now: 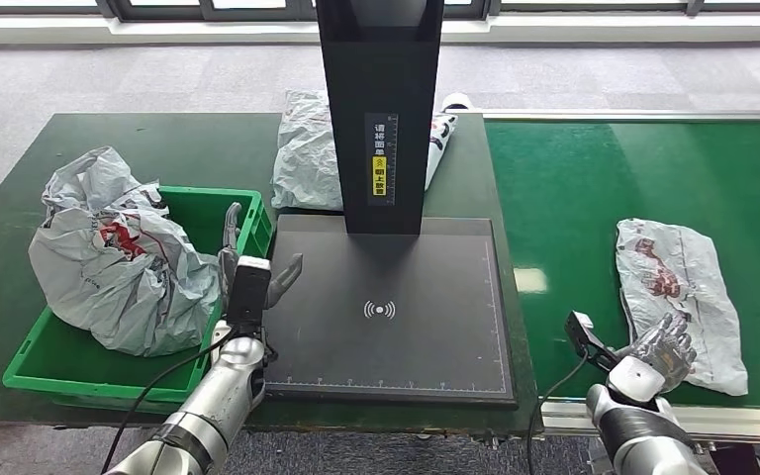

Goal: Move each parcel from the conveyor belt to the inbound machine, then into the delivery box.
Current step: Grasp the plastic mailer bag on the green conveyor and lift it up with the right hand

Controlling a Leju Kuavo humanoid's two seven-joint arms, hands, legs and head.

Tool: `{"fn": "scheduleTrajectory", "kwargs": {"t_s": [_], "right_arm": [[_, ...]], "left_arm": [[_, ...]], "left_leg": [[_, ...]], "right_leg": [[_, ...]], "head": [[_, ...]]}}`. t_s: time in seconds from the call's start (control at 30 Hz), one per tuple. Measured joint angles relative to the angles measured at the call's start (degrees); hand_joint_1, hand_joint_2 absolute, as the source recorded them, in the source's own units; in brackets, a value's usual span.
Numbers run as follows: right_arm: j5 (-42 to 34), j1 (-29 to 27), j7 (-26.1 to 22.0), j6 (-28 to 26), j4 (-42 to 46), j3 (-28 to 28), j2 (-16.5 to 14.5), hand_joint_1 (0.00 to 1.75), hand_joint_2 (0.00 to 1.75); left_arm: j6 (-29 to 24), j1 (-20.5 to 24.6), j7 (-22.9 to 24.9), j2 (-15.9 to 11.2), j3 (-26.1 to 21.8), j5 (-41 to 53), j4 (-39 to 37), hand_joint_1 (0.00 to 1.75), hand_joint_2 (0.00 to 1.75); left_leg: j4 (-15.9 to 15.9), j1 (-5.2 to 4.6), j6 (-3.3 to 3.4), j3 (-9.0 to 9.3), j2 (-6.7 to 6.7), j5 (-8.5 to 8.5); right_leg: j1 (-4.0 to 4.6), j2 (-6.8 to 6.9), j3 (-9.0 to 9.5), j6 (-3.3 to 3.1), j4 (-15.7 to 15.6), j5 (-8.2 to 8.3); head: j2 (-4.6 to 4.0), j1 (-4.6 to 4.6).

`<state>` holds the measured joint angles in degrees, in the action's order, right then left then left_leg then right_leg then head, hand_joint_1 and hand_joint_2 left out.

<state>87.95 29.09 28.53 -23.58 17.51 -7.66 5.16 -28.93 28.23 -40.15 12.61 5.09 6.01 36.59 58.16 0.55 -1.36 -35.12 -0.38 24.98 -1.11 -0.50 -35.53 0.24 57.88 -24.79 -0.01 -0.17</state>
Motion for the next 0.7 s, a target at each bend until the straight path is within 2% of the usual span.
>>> {"fn": "scheduleTrajectory", "kwargs": {"t_s": [0.13,0.4,0.6,0.7], "right_arm": [[-0.49,-0.29,-0.37,5.34,-0.01,-0.13,0.05,1.75,1.75],[-0.78,-0.96,-1.54,8.48,0.05,-0.44,0.8,1.75,1.75],[-0.68,-1.2,-2.88,6.39,0.22,-1.36,0.92,1.75,1.75],[-0.71,-1.38,-4.36,3.45,0.47,-1.58,0.9,1.75,1.75]], "left_arm": [[0.19,0.32,0.0,0.08,0.0,0.12,-0.31,0.0,1.75],[0.73,0.69,0.0,0.07,-0.19,0.11,-0.59,0.0,1.75],[0.82,0.69,0.0,0.07,-0.96,0.12,-0.56,0.0,1.75],[0.95,0.59,0.0,0.07,-1.28,0.13,-0.36,0.0,1.75]], "left_leg": [[0.01,0.0,0.0,0.03,0.0,0.0],[0.02,0.01,0.01,0.11,-0.03,0.0],[0.01,0.03,0.01,0.11,-0.02,0.0],[0.0,0.04,0.01,0.1,-0.02,0.0]], "right_leg": [[0.0,0.01,0.05,0.0,0.0,0.0],[0.02,0.05,0.17,0.01,-0.01,0.0],[0.04,0.05,0.19,0.0,-0.01,0.0],[0.04,0.06,0.19,0.0,0.0,0.0]], "head": [[0.01,0.0],[0.0,0.02],[0.01,0.02],[0.01,0.02]]}}
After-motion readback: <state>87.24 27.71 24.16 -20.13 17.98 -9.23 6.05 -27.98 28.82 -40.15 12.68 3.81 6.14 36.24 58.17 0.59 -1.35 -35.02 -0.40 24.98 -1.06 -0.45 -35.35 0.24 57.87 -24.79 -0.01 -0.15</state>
